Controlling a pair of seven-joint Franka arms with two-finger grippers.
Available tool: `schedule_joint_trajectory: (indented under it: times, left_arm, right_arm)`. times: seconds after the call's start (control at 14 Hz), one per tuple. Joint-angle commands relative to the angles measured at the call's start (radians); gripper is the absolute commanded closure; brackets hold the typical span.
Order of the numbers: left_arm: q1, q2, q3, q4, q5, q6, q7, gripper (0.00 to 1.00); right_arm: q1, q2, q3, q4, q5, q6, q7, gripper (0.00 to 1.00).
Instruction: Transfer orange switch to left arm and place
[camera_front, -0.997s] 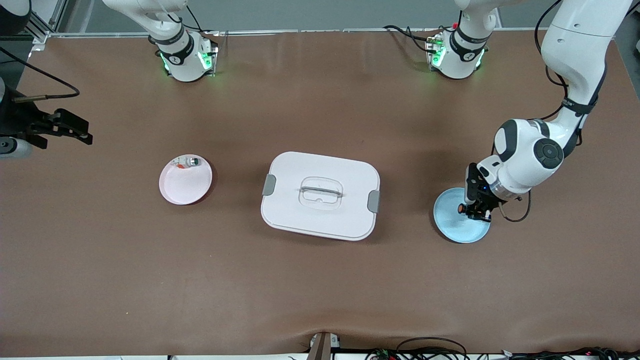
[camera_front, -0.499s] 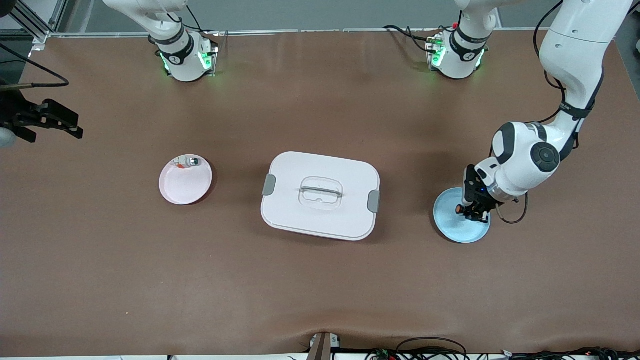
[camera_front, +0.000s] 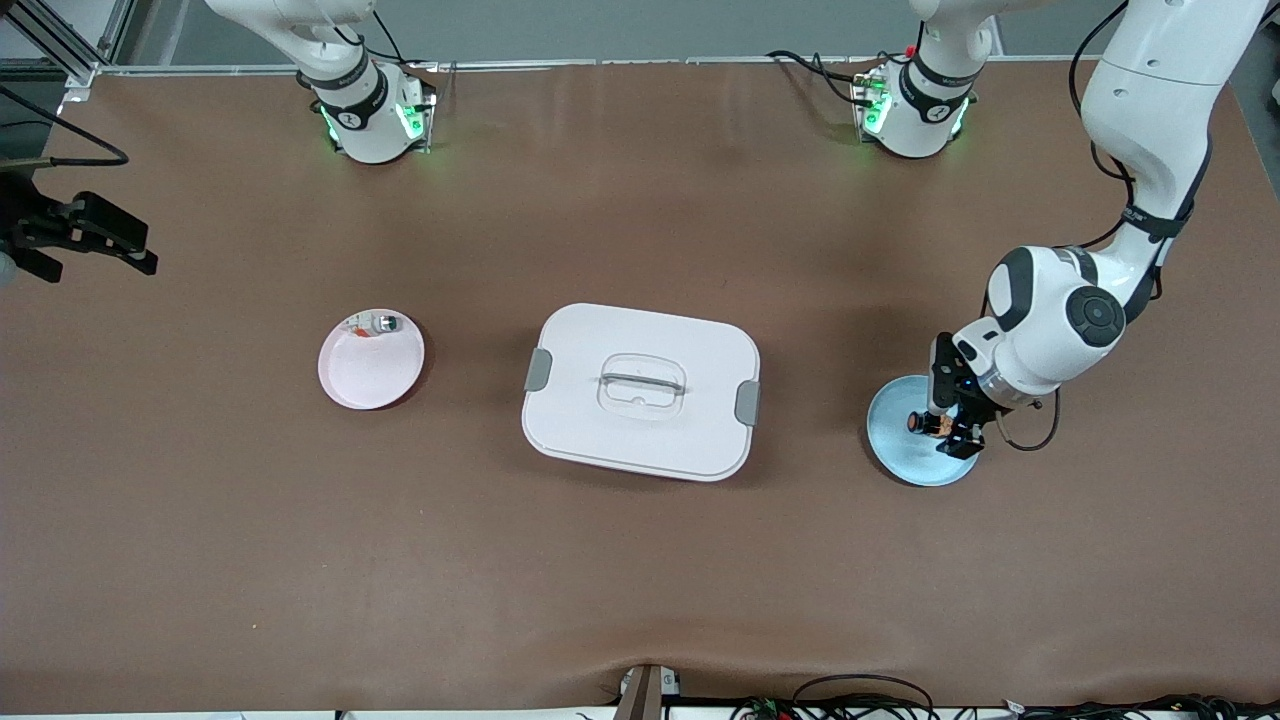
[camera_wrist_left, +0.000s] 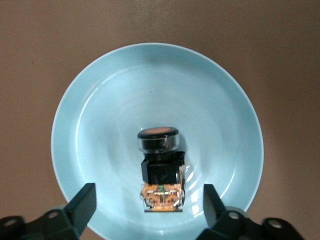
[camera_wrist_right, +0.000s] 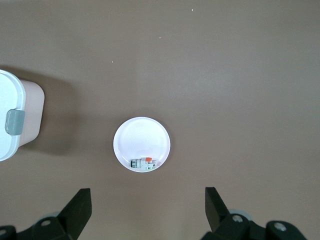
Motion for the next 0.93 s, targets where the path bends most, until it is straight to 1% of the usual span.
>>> schedule_joint_trajectory:
  times: [0.0,0.28,0.43,0.57,0.71,0.85]
  left_arm:
    - [0.002,-0.083,-0.002,0.027,0.026,-0.136,-0.086,0.0]
    - [0.0,-0.122,-0.008,0.175,0.026,-0.403,-0.198,0.0]
    - [-0.001,-0.146,-0.009,0.226,0.026,-0.509,-0.276,0.0]
    - [-0.003,-0.194,-0.011,0.243,0.026,-0.579,-0.385,0.0]
    - [-0.006,-0.261,-0.011,0.242,0.026,-0.64,-0.534,0.0]
    - [-0.006,-0.324,-0.026,0.242,0.025,-0.71,-0.705,0.0]
  right_arm:
    - [-0.018,-0.012,0.008,0.007,0.003,-0.015,-0.001,0.0]
    - [-0.018,-0.013,0.007,0.005,0.002,-0.029,0.006,0.0]
    - [-0.029,-0.013,0.005,0.005,0.015,-0.026,0.063,0.0]
    - [-0.032,-0.013,0.008,0.005,0.017,-0.026,0.114,0.0]
    - [-0.032,-0.013,0.01,0.005,0.018,-0.028,0.118,0.0]
    - [-0.034,-0.015,0.007,0.005,0.046,-0.028,0.117,0.0]
